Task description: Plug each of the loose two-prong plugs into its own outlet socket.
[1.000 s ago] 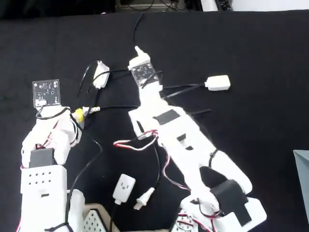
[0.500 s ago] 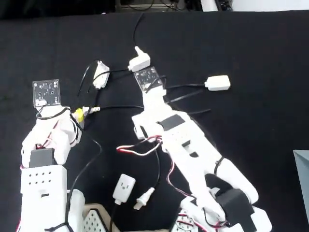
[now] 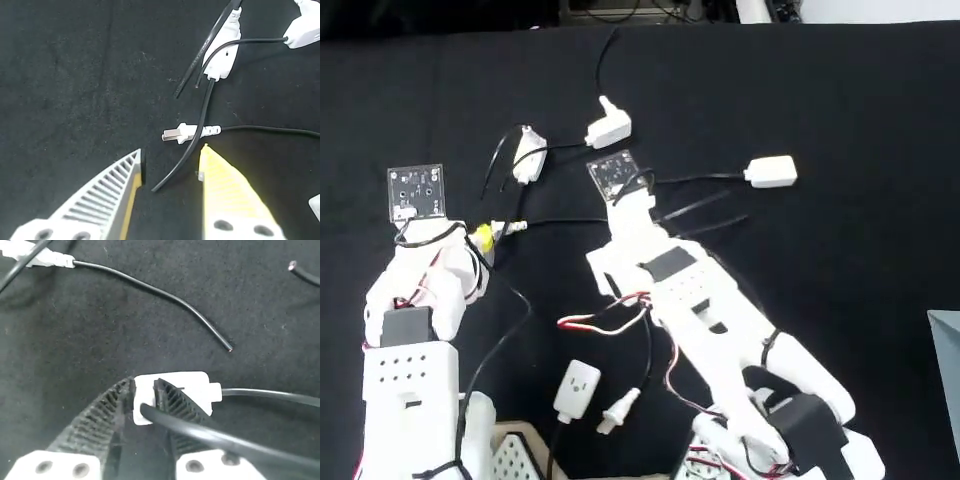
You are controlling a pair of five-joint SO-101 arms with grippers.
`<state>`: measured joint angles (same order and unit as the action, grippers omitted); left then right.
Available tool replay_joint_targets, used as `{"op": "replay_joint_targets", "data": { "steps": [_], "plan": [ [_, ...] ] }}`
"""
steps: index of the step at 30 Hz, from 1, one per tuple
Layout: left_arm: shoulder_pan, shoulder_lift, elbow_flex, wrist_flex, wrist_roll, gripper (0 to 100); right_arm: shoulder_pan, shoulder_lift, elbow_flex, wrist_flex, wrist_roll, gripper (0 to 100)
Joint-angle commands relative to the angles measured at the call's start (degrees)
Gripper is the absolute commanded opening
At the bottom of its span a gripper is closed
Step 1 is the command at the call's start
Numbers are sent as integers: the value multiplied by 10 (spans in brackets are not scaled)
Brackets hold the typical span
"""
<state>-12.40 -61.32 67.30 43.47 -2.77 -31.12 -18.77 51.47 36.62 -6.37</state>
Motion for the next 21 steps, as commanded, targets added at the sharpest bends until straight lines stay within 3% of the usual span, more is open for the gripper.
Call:
{"op": "replay_joint_targets", "data": {
  "steps": [1, 6, 21],
  "plan": [
    [-1, 3, -9, -13, -5, 191, -12, 7, 7, -1, 6, 11],
    [-1, 3, -9, -13, -5, 191, -29, 49, 15, -4, 84, 11],
    [-1, 3, -9, -13, -5, 191, -34, 109, 16, 5, 146, 11]
  ]
}}
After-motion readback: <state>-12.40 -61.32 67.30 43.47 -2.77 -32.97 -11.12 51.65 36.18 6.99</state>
